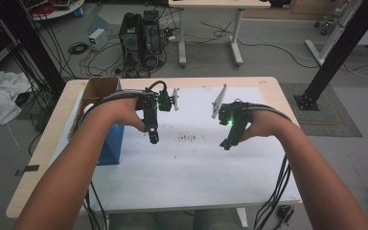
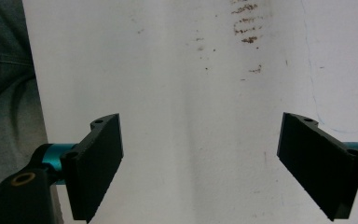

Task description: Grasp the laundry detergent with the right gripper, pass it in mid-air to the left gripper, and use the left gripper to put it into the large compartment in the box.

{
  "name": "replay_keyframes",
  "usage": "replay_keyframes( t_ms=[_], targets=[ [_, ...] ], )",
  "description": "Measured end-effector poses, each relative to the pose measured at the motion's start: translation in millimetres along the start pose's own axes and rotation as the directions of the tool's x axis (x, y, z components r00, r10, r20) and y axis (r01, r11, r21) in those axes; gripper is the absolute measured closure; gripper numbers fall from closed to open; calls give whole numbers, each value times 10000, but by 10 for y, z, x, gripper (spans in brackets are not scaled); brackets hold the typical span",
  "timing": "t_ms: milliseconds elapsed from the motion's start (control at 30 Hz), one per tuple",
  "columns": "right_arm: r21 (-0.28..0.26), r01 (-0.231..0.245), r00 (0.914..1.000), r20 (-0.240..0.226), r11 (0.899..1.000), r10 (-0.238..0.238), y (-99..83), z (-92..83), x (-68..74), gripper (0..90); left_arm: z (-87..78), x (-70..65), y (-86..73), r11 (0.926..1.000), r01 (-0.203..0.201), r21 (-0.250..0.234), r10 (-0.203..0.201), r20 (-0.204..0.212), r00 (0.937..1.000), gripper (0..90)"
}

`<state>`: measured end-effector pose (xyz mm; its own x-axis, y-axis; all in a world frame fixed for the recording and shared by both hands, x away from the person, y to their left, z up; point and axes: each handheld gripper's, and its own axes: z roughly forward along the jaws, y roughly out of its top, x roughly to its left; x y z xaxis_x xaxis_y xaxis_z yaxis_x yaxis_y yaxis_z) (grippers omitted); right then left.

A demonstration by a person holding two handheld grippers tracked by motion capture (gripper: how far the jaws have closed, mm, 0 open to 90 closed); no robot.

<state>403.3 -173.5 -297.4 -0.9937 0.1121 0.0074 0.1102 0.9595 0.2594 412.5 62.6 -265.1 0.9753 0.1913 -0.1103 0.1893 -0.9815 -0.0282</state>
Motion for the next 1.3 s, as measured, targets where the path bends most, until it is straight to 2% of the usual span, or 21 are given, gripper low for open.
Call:
replay_keyframes(
  t_ms=[100,200,267,300,467,567,633,867,1300],
  targets=[
    [-8,-82,10000,26,10000,82,-5,-7,10,134,-25,-12,13,10000,-48,-87,49,65,10000,122],
    [-51,-93,9999,54,9999,93,-10,-13,11,134,-38,-11,22,9999,-50,-135,49,-99,9999,122],
    [-56,-89,9999,54,9999,89,-11,-23,13,134,-42,-3,20,9999,-22,-167,22,-16,10000,122],
    [-56,-95,9999,95,9999,95,-10,-22,16,134,-51,4,22,9998,-83,-201,80,-182,9998,122],
    [-53,-151,9999,45,9999,151,-8,-15,15,134,-58,8,19,9998,-57,-212,56,-57,10000,122],
    [-26,-100,9999,66,9999,100,-6,-14,6,134,-68,21,13,9996,-128,-245,125,-155,9998,122],
    [-3,-125,9999,68,9999,125,-9,-12,1,134,-60,25,9,9997,-44,-242,44,3,10000,122],
    [24,-245,9997,56,9997,245,-16,-10,-4,134,-38,37,27,9998,-104,-182,104,35,9999,122],
    [-5,-196,9997,136,9998,196,-35,-18,-14,134,-16,33,54,9998,-164,-92,165,110,9998,122]
  ],
)
